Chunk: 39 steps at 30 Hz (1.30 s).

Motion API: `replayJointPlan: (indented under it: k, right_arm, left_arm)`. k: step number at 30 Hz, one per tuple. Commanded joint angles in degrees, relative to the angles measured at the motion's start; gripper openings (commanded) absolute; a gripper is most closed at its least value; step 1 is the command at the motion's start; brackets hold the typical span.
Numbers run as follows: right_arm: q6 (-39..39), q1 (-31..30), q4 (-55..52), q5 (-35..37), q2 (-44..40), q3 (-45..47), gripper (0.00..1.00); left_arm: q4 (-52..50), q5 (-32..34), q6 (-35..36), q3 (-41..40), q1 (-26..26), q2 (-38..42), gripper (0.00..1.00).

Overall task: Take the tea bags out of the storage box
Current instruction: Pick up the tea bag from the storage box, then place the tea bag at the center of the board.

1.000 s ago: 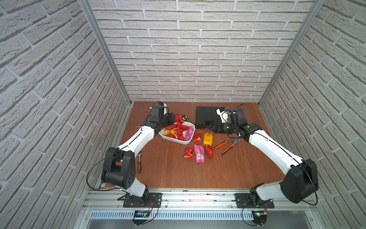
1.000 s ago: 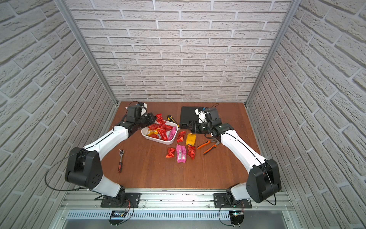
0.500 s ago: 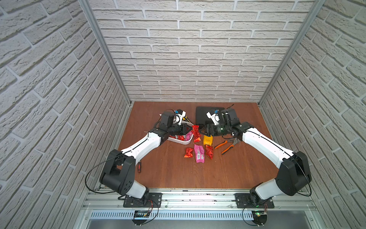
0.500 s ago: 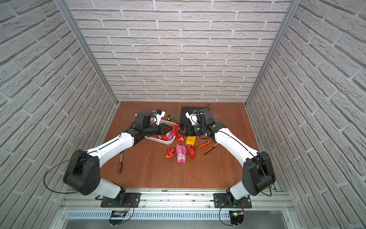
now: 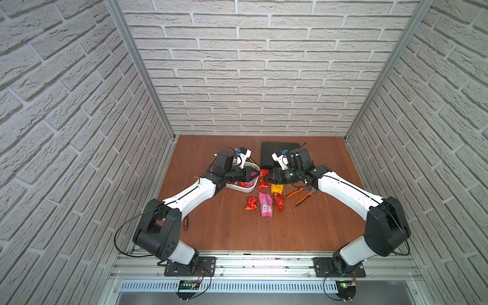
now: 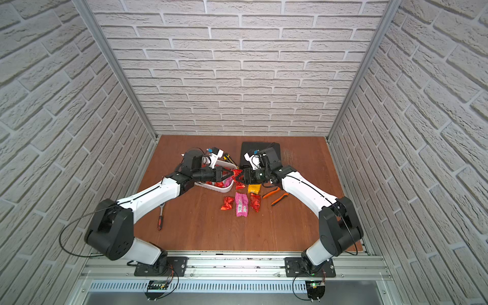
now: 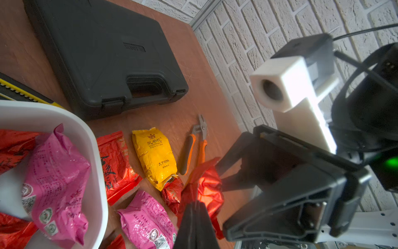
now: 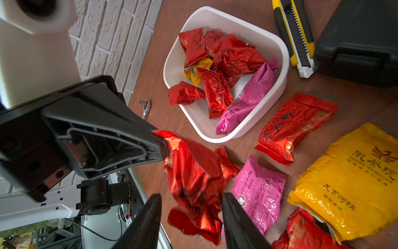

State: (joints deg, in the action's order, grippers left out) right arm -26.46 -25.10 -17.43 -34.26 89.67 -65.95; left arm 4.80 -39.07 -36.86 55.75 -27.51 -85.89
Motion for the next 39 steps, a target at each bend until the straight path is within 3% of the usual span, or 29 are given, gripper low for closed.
replayJointPlan:
  k: [1,5,9,10,11,12,14,17,19,24,34,39]
  right_arm:
    - [-0.3,-0.9,3.0,0.5,1.4,-2.1,0.42]
    - [-0.8,-1.0,3.3,1.1,1.2,-1.9,0.18]
    - [-1.8,-0.9,2.7,3.8,-1.3,0.1,0.06]
    - [-2.1,-0.8,1.7,5.1,-2.0,0.5,0.05]
    - [-2.2,-0.6,0.2,6.2,-2.5,0.6,0.03]
    - [-2.5,-0.3,-1.3,7.3,-2.9,0.6,0.03]
    - [-3.0,0.6,-5.6,10.3,-3.9,0.8,0.03]
    - [-4.0,3.4,-12.4,15.6,-5.7,1.9,0.03]
    - [-4.4,6.2,-16.6,19.2,-6.9,3.3,0.03]
    - [-5.5,11.6,-17.0,21.3,-5.1,6.6,0.03]
    - [-7.7,12.3,-9.6,18.6,7.7,2.1,0.03]
    - [-9.2,12.2,-6.8,17.1,11.5,0.3,0.08]
  left_arm:
    - [3.2,-1.8,-0.1,-0.5,-0.7,0.1,0.0]
    - [2.2,0.2,-0.3,-0.5,-0.7,0.4,0.0]
    - [0.3,4.4,-1.1,0.7,-0.6,0.8,0.01]
    - [0.1,6.0,-1.5,1.0,-0.6,1.1,0.16]
    - [-0.7,8.8,-2.1,1.3,-0.5,1.5,0.41]
    - [-1.6,11.2,-2.5,1.7,-0.3,2.0,0.57]
    - [-6.5,20.3,-3.7,2.9,-0.2,3.2,0.75]
    - [-18.0,32.5,-9.1,5.0,1.5,3.7,0.76]
    - [-23.8,36.9,-13.8,4.9,3.3,4.0,0.73]
    - [-24.3,44.1,-20.3,-0.1,5.3,7.6,0.7]
    - [-23.6,42.8,-20.9,-1.7,9.8,8.0,0.68]
    - [-22.4,40.8,-19.9,-0.8,11.1,6.5,0.67]
